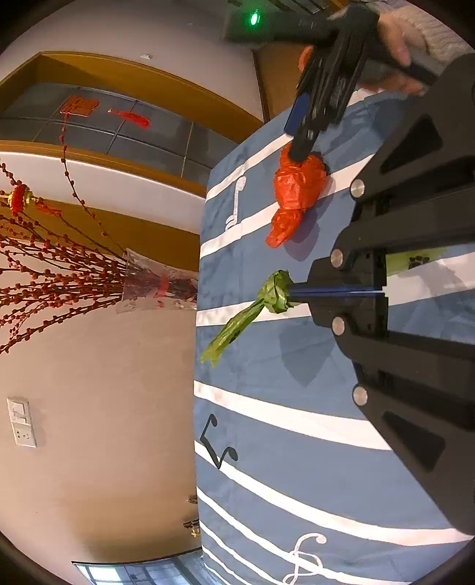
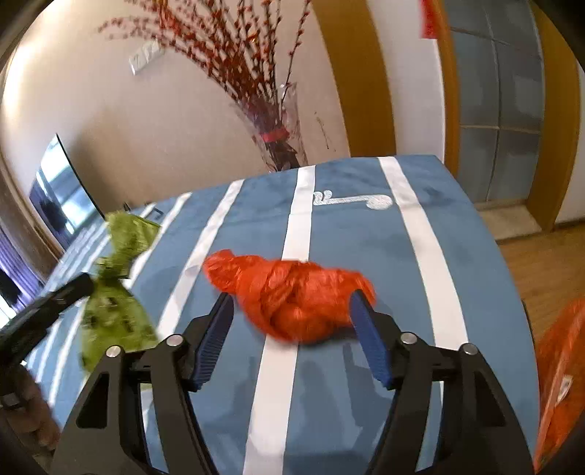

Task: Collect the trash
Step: 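Grasp the red-orange bag with the right tool, then carry both bags over the orange basket and open both tools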

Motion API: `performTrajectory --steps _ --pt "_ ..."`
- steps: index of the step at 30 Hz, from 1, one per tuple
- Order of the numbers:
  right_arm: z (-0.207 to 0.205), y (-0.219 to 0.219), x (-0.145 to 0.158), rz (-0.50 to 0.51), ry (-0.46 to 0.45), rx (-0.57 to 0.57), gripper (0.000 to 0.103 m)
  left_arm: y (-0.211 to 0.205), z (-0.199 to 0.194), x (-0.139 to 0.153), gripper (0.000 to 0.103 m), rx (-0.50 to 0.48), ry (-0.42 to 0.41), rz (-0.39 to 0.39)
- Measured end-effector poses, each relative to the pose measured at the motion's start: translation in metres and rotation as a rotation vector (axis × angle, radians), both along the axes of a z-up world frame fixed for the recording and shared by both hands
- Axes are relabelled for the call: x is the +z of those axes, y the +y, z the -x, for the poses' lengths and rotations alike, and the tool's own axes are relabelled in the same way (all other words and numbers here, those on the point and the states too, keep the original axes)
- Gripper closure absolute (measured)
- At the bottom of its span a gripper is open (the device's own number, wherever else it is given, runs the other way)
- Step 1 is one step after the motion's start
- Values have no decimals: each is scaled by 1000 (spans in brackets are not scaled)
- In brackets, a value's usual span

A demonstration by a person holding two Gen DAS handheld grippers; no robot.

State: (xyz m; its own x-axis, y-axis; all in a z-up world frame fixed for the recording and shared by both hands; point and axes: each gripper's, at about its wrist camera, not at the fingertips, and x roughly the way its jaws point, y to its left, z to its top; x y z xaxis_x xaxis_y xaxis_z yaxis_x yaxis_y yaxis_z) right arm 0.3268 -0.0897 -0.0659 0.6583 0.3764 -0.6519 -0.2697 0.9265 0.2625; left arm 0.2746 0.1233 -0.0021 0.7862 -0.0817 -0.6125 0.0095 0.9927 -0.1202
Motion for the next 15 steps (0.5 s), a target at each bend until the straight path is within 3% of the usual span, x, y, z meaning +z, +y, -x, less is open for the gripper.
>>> performTrajectory --steps 4,7,10,12,13,15 --pt "-20 16 -12 76 35 25 28 -4 -1 4 101 -7 -8 -17" --pt "-26 22 -27 130 72 53 50 -9 -2 5 101 -15 -8 -20" --pt "-17 16 -25 107 58 47 69 -15 -1 6 101 -28 -5 -17" --pt "-6 4 -18 69 51 36 93 -19 0 7 101 -39 -5 -15" --pt "-1 -3 -14 50 52 25 100 -23 2 9 101 -49 -9 -16" --pt "8 -18 -6 26 45 -3 100 -32 4 12 101 -69 -16 -19"
